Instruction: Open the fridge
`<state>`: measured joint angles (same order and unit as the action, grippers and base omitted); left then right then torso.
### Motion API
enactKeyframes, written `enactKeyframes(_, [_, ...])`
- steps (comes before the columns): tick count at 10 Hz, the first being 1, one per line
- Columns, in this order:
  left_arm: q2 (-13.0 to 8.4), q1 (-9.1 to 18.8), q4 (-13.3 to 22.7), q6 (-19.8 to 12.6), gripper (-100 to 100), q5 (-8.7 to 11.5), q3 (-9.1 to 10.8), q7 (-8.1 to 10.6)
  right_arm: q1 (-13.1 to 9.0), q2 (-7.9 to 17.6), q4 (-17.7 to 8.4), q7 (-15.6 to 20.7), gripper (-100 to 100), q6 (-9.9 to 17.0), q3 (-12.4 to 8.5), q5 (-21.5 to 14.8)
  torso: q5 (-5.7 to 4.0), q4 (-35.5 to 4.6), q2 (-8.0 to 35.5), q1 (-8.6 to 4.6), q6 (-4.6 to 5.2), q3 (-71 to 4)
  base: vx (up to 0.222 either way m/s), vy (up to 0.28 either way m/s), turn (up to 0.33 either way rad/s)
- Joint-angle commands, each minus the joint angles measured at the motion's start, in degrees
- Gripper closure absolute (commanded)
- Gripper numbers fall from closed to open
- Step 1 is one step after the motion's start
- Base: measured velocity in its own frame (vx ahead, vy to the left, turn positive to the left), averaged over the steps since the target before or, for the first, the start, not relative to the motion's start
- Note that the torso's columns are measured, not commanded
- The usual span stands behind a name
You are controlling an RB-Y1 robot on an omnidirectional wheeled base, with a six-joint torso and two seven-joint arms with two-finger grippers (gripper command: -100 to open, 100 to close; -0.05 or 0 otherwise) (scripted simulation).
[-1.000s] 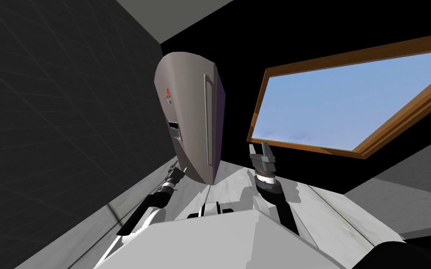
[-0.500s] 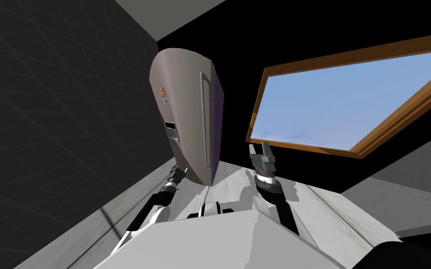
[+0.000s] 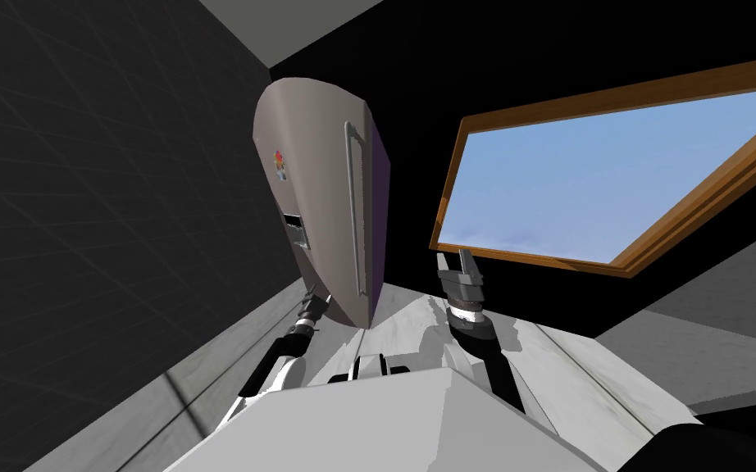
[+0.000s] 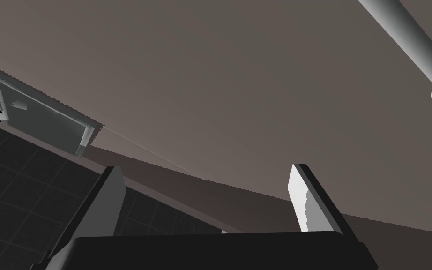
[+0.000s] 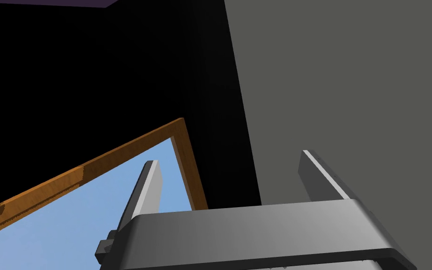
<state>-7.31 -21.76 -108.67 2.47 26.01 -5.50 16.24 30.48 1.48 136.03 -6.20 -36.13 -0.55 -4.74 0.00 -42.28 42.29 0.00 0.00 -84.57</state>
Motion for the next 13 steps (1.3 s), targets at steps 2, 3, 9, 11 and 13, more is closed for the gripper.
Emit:
enactKeyframes(2, [0.6,1.6,3.8,2.3,-100,-0.7,-0.38,-0.23,0.0,0.0,0.0,0.0,0,0.0,0.0,0.0,0.0,0.0,0.0,0.0,0.0,0.0,0.028,-0.035,-0.017])
enactKeyframes(3, [0.6,2.0,4.7,2.8,-100,-0.9,-0.45,-0.29,0.0,0.0,0.0,0.0,0,0.0,0.0,0.0,0.0,0.0,0.0,0.0,0.0,0.0,0.024,-0.036,-0.022])
enactKeyframes(9, [0.0,4.5,10.4,6.0,-100,-1.9,-0.92,-0.65,0.0,0.0,0.0,0.0,0,0.0,0.0,0.0,0.0,0.0,0.0,-0.01,0.0,0.0,0.027,-0.028,-0.02])
enactKeyframes(11, [-0.3,5.4,12.5,7.2,-100,-2.3,-1.09,-0.79,0.0,0.0,0.0,0.0,0,0.0,0.0,0.0,0.0,0.0,0.0,-0.02,0.0,0.0,0.027,-0.035,-0.021])
enactKeyframes(13, [-0.6,6.5,14.9,8.5,-100,-2.8,-1.28,-0.94,0.0,0.0,0.0,0.0,0,0.0,0.0,0.0,0.0,0.0,0.0,-0.01,0.0,0.0,0.037,-0.038,-0.023])
